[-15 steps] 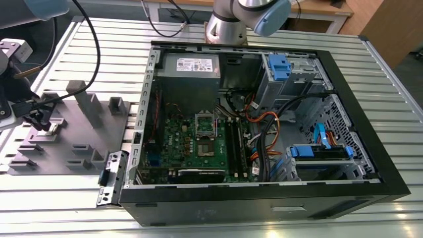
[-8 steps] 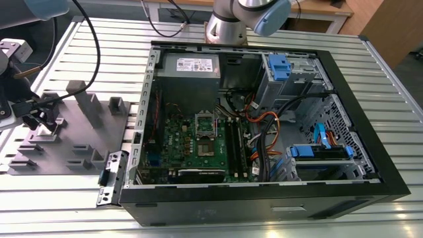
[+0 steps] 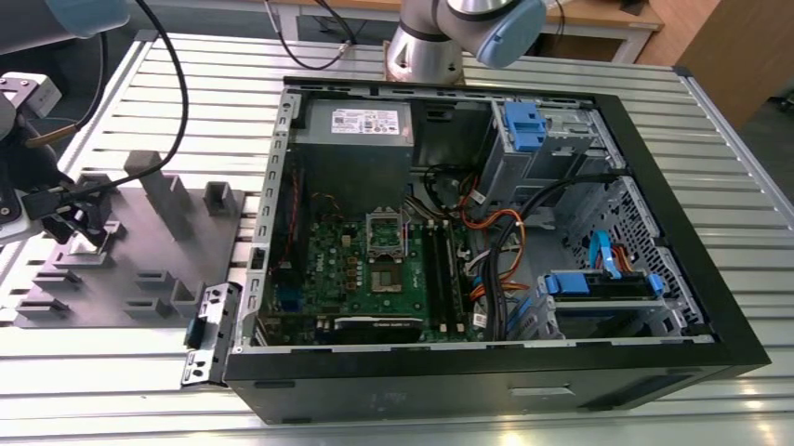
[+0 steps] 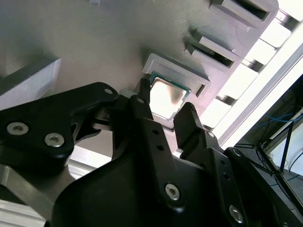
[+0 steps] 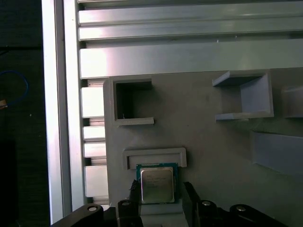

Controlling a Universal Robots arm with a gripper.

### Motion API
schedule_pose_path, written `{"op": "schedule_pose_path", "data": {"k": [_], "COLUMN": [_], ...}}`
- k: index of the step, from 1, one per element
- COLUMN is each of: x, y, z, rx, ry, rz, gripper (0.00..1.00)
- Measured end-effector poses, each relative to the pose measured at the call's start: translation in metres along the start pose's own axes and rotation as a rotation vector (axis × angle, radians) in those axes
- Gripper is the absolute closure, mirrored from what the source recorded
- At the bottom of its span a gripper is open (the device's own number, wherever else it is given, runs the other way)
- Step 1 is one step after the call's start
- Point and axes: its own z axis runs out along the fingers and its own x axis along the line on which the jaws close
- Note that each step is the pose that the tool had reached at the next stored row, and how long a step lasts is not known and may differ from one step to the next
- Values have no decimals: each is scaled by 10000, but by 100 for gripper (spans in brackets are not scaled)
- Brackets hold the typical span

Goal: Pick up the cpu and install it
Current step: 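Pick up the cpu and move it towards the insertion slot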

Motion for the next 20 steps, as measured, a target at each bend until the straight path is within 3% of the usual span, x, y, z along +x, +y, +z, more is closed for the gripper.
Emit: {"op": "schedule_pose_path", "data": {"k": [9, 10, 13, 20], "x": [0, 0, 0, 1], "y": [0, 0, 0, -2], "z": [0, 0, 1, 52], "rx": [0, 0, -1, 0], "ry": [1, 0, 0, 0], "rz": [-4, -5, -5, -6], "gripper": [52, 45, 45, 45]}}
